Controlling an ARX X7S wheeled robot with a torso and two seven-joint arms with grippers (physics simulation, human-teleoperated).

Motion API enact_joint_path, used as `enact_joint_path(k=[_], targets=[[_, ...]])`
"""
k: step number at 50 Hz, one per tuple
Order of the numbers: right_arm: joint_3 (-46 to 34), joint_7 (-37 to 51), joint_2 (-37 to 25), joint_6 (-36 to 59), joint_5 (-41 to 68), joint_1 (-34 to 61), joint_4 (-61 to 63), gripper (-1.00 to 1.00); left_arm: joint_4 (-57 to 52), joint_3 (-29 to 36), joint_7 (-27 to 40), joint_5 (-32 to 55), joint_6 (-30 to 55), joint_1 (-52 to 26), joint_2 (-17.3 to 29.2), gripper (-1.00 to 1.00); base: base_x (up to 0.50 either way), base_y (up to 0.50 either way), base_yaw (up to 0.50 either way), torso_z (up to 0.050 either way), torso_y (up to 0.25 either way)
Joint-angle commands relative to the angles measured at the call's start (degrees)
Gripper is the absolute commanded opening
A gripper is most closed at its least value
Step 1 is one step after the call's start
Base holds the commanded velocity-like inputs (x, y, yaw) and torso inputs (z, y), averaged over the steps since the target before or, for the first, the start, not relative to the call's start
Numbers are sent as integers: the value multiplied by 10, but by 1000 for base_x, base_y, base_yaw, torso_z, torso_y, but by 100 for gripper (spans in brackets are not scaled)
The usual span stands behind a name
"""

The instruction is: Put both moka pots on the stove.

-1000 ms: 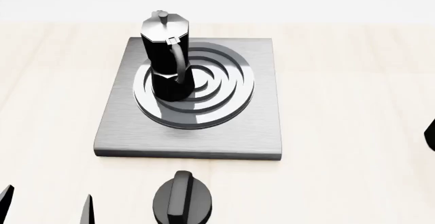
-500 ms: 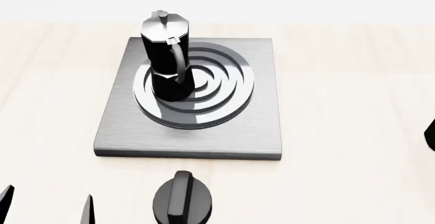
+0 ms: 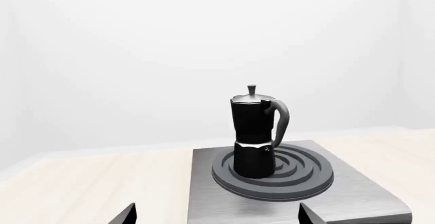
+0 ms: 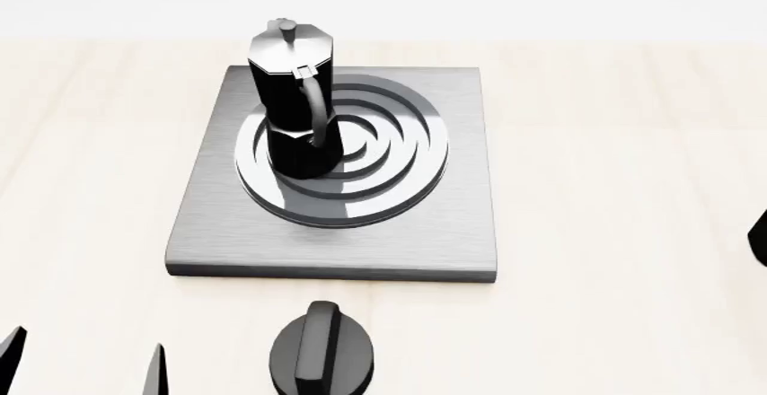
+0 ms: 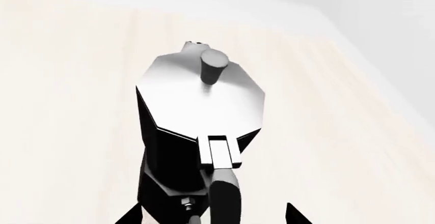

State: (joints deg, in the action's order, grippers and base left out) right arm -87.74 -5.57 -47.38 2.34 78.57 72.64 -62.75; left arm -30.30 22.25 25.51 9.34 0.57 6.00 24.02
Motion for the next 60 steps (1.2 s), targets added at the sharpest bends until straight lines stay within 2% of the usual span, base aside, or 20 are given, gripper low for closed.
enact_joint_path(k=[1,11,12,27,30,36,49,56,60], targets=[[9,-43,53,-19,3,-21,-103,100,1,2,1,0,1,-2,1,100,0,0,0,0,0],[19,-50,59,-21,8,-30,-117,100,4,5,2,-2,1,-3,0,100,0,0,0,0,0],[18,-49,59,-21,6,-32,-117,-100,3,5,2,-2,1,-3,0,100,0,0,0,0,0],[19,-47,57,-28,-6,-28,-96,-100,2,6,4,-1,0,-3,2,100,0,0,0,0,0],[21,-15,20,-29,-7,-11,-1,-100,3,8,4,-1,0,-3,2,100,0,0,0,0,0],[40,29,-6,-65,-6,13,79,-100,1,6,5,0,-1,-3,4,100,0,0,0,0,0],[75,123,-8,-120,-3,41,138,-100,0,3,8,2,-3,-2,6,100,0,0,0,0,0],[65,126,4,-111,-20,54,152,-100,1,3,8,4,-4,-2,7,100,0,0,0,0,0],[58,97,28,-108,-28,58,129,-100,1,3,9,4,-4,-2,8,100,0,0,0,0,0]])
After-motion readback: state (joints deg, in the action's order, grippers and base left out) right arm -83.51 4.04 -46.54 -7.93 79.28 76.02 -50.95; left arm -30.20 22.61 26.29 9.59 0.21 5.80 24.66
